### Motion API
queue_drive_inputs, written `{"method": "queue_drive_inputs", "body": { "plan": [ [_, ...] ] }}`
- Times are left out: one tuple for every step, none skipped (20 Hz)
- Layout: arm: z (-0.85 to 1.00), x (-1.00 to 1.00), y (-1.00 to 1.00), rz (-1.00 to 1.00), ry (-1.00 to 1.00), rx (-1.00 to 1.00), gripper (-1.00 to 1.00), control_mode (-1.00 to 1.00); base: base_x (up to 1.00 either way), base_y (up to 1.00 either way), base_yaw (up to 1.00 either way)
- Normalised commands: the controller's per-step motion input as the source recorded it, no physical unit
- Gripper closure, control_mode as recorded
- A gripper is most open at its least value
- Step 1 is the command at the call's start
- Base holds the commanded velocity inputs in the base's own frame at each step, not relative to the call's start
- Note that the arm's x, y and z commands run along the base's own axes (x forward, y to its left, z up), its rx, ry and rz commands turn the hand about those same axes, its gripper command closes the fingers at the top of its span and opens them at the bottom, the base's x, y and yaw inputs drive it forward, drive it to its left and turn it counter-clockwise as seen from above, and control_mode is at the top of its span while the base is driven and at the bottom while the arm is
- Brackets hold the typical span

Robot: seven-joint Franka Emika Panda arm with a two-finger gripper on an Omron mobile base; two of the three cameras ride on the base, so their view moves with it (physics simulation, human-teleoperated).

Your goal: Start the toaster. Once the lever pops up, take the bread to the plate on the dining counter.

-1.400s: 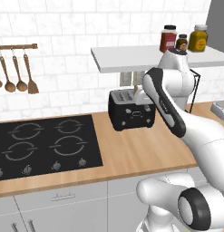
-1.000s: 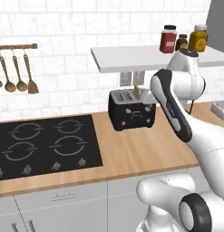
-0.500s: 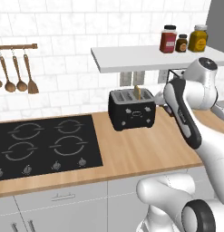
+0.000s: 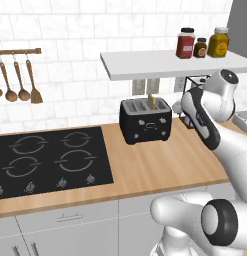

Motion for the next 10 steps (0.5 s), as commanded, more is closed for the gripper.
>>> {"method": "queue_drive_inputs", "body": {
  "plan": [
    [-0.24,0.45,-0.19,0.0,-0.02,0.0,-1.0,-1.0,0.0,0.0,0.0],
    [-0.27,0.41,-0.2,0.0,-0.02,0.0,-1.0,-1.0,0.0,0.0,0.0],
    [-0.33,0.39,-0.18,0.0,-0.01,0.0,-1.0,-1.0,0.0,0.0,0.0],
    [-0.4,0.36,-0.13,0.0,0.0,0.0,-1.0,-1.0,0.0,0.0,0.0],
    [-0.44,0.37,-0.09,0.0,0.0,0.0,-1.0,-1.0,0.0,0.0,0.0],
    [-0.47,0.37,-0.06,0.0,0.0,0.0,-1.0,-1.0,0.0,0.0,0.0],
    [-0.49,0.35,-0.06,0.0,0.0,0.0,-1.0,-1.0,0.0,0.0,0.0],
    [-0.5,0.34,-0.05,0.0,0.0,0.0,-1.0,-1.0,0.0,0.0,0.0],
    [-0.49,0.34,-0.06,0.0,0.0,0.0,-1.0,-1.0,0.0,0.0,0.0],
    [-0.47,0.33,-0.07,0.0,0.0,0.0,-1.0,-1.0,0.0,0.0,0.0]
  ]
}}
